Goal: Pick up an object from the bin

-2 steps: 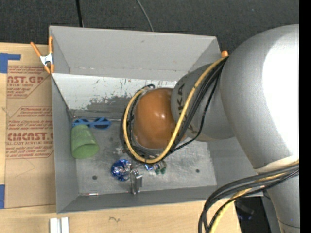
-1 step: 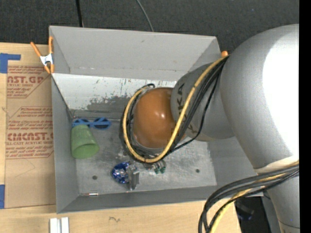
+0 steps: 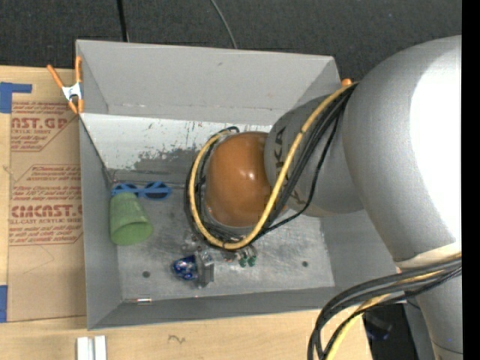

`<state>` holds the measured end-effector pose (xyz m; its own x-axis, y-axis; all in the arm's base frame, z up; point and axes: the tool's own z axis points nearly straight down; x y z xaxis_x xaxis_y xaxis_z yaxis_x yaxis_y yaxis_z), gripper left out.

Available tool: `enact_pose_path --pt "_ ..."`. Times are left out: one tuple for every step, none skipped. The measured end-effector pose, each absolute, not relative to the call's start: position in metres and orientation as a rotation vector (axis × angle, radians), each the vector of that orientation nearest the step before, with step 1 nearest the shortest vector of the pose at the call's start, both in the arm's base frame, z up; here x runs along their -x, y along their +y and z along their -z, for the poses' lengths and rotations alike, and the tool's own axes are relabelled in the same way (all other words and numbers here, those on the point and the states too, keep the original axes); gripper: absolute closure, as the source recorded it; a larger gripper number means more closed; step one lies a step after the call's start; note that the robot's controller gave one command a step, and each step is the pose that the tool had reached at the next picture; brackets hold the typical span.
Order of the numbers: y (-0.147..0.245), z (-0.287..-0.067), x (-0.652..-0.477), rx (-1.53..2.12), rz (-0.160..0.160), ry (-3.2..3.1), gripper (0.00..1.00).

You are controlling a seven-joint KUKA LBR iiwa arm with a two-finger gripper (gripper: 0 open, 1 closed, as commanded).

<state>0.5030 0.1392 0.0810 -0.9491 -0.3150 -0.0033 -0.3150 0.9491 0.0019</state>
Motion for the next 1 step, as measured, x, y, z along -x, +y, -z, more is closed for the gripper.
enact_pose_path --pt "0.1401 -0.1265 -0.5041 0.5 -0.002 3.096 1.0"
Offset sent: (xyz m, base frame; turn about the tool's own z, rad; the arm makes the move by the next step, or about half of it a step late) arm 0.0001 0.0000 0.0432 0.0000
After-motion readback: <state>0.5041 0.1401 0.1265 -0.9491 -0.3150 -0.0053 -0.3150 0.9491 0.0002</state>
